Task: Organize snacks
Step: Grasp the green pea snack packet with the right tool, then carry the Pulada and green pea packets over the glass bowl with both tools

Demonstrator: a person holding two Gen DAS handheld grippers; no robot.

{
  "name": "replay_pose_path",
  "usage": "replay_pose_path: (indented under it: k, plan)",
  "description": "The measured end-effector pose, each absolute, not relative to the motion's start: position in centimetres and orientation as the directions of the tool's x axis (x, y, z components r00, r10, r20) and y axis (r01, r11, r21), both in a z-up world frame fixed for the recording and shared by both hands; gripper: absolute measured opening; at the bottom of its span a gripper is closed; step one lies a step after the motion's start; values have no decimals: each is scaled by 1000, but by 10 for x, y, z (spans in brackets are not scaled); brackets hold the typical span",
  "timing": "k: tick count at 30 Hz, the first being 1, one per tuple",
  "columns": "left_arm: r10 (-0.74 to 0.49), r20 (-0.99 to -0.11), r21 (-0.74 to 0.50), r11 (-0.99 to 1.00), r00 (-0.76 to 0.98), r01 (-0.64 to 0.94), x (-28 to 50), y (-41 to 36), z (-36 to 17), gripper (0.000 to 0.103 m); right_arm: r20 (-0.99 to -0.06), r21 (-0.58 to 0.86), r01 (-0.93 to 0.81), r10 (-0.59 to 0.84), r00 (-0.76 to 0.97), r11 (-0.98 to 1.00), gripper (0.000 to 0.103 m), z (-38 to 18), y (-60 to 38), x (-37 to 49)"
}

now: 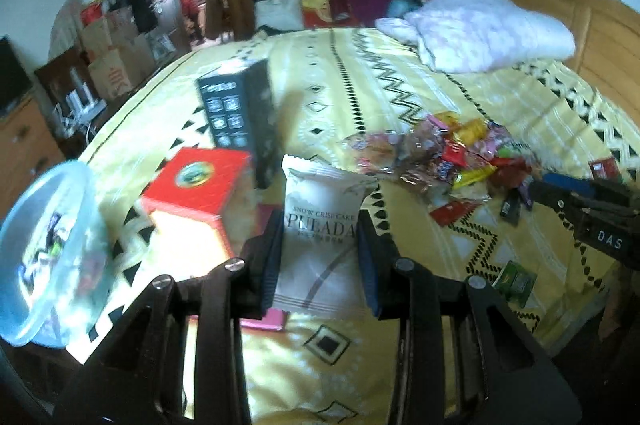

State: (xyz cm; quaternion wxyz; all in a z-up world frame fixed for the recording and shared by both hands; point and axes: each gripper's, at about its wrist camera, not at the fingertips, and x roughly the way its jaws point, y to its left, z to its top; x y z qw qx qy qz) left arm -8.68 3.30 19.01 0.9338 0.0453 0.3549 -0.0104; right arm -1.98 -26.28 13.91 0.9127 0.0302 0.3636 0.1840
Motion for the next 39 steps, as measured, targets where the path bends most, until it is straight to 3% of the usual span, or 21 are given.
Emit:
replay_pose_path:
  k: [1, 3, 10, 12, 16, 18, 20, 22, 23, 26, 33, 39]
  plan:
    - [15, -667, 66, 997, 745, 39, -89, 40, 190, 35, -663, 198, -304, 355, 659, 932, 38, 135, -268, -18]
    - [17, -684, 53, 998, 730, 26, -92, 49, 184, 35, -690, 190, -293, 340, 639, 937, 49, 123, -277, -18]
    - [-20, -747, -2, 1000, 664, 28, -98, 54, 156, 35, -830, 243, -228, 324, 455, 943, 52, 54, -322, -28]
    - [-33, -749, 0, 999, 662, 50, -99, 46, 157, 35, -843, 242, -265, 337, 419, 933, 64, 45, -321, -32]
    - [-44, -737, 7, 997, 675, 74, -102, 40, 164, 35, -856, 174, -355, 320, 406, 918, 68, 44, -311, -32]
    - [-44, -738, 9, 997, 674, 74, -102, 41, 165, 36, -865, 107, -407, 287, 411, 907, 82, 42, -300, -29]
    - [-54, -745, -6, 997, 665, 74, -100, 40, 164, 35, -874, 76, -445, 275, 401, 892, 85, 36, -289, -26]
    - [-66, -736, -16, 997, 673, 79, -101, 40, 169, 35, -905, 46, -463, 234, 356, 885, 75, 15, -280, -20]
    - [-66, -726, -12, 996, 684, 83, -102, 39, 174, 36, -917, 38, -459, 214, 338, 888, 59, 6, -279, -17]
    - [-58, -693, 5, 996, 718, 86, -105, 39, 188, 35, -894, 89, -389, 246, 374, 917, 53, 7, -291, -19]
    - [-28, -637, 17, 999, 770, 51, -104, 50, 214, 36, -799, 197, -279, 319, 510, 940, 52, 59, -312, -21]
    - [51, -573, 13, 999, 818, -53, -101, 93, 244, 35, -691, 230, -341, 400, 602, 911, 52, 142, -279, -1]
